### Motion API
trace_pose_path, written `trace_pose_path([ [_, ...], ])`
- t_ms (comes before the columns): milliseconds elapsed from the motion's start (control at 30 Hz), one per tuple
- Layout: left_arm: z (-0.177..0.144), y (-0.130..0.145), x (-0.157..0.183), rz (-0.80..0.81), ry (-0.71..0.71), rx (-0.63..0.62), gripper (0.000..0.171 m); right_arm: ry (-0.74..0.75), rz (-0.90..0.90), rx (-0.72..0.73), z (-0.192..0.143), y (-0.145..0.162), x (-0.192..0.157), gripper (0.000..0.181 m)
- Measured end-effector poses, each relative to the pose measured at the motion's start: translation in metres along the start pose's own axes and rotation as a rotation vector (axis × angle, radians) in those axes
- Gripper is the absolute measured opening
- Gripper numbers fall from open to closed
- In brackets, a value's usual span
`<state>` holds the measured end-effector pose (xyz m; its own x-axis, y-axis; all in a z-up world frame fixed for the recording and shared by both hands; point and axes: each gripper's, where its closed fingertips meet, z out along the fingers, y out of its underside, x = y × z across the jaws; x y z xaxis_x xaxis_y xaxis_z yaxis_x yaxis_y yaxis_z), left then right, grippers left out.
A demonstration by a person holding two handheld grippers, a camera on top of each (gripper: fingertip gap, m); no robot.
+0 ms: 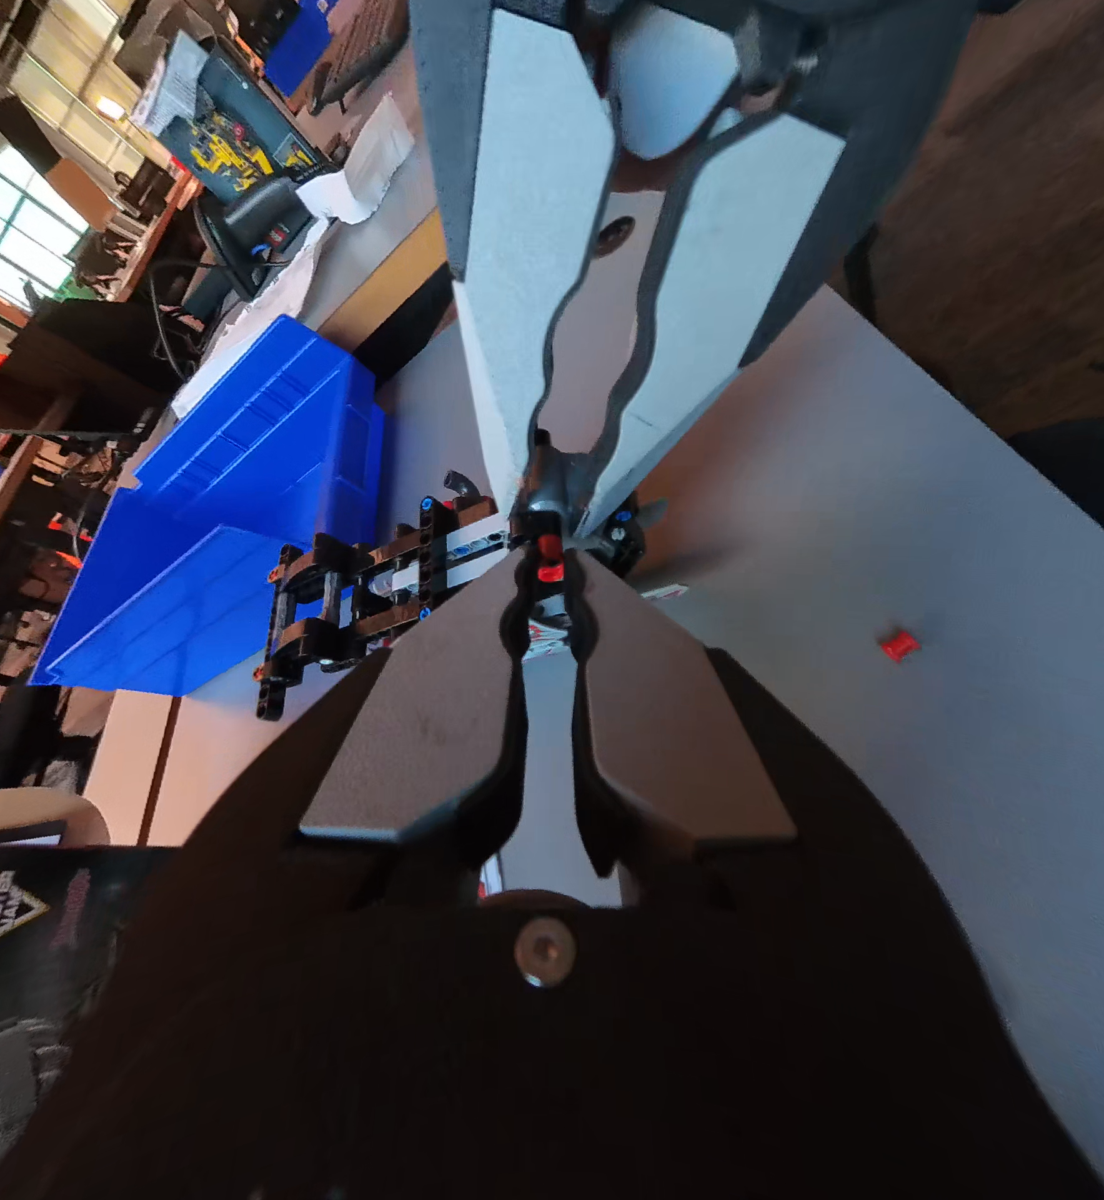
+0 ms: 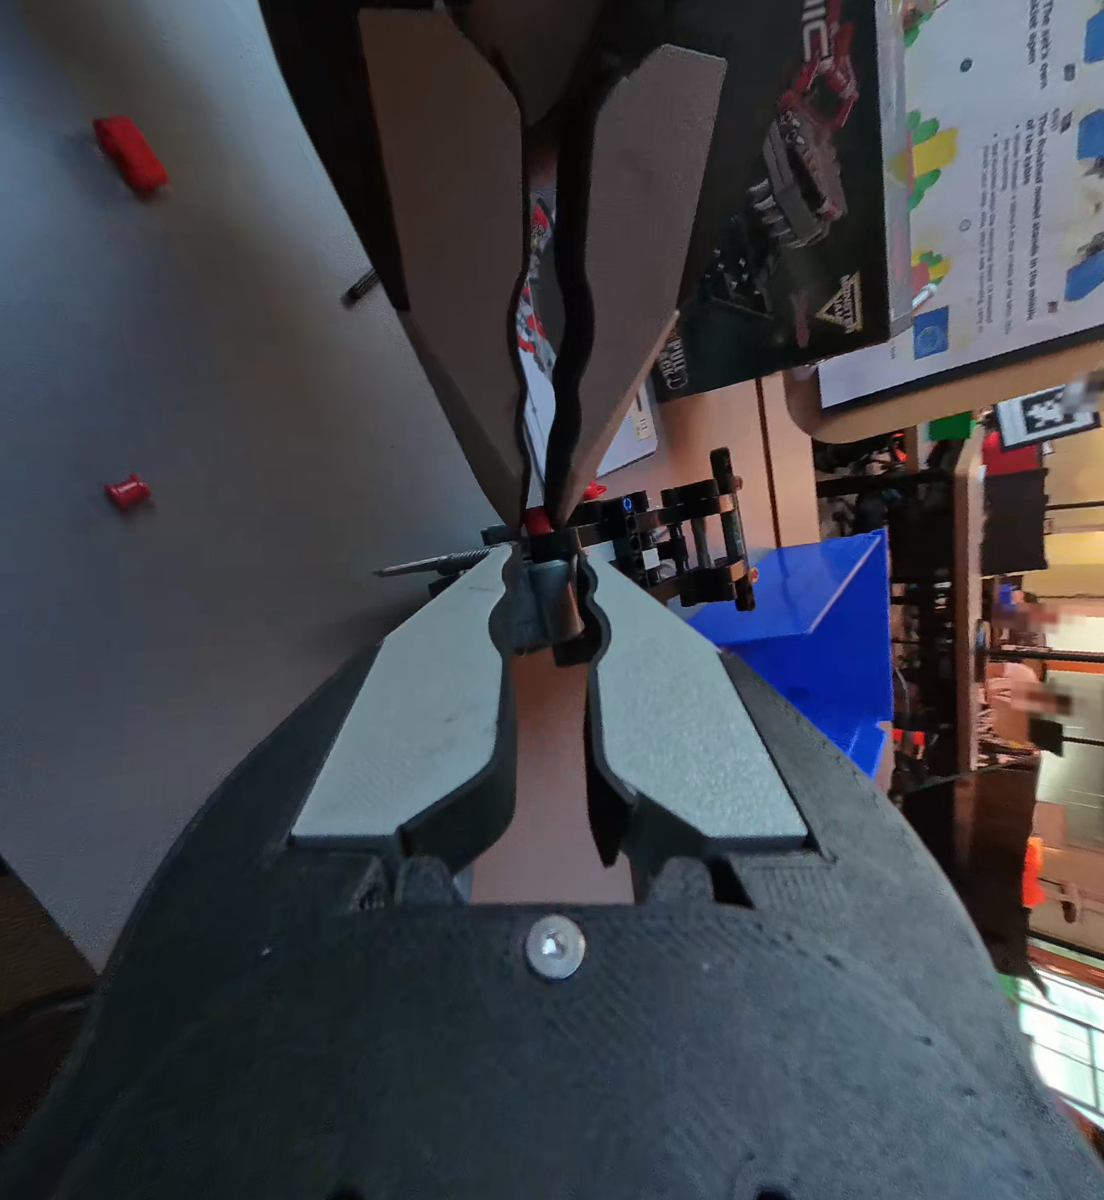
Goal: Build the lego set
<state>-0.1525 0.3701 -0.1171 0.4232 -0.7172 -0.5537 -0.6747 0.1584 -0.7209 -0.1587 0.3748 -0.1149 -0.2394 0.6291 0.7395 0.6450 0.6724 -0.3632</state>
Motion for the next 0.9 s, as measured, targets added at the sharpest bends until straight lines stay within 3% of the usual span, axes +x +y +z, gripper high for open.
trace_pose_path([
  [200, 0.0, 0.0003, -0.0014, -0.061, -0.007, 0.019, 0.004, 0.074, -0.04, 0.007, 0.0013, -0.0003, 0.0024, 0.008],
  [333, 0.0003, 0.0025, -0.0009, 0.014, -0.032, -0.035, 0.004, 0.052, -0.043, 0.005, 0.002, -0.0003, 0.0014, 0.007],
  [900, -0.0051, -0.0049, 0.0038, 0.134, -0.06, 0.055, 0.004, 0.018, -0.184, -0.081, -0.0061, -0.0039, -0.0024, 0.011],
])
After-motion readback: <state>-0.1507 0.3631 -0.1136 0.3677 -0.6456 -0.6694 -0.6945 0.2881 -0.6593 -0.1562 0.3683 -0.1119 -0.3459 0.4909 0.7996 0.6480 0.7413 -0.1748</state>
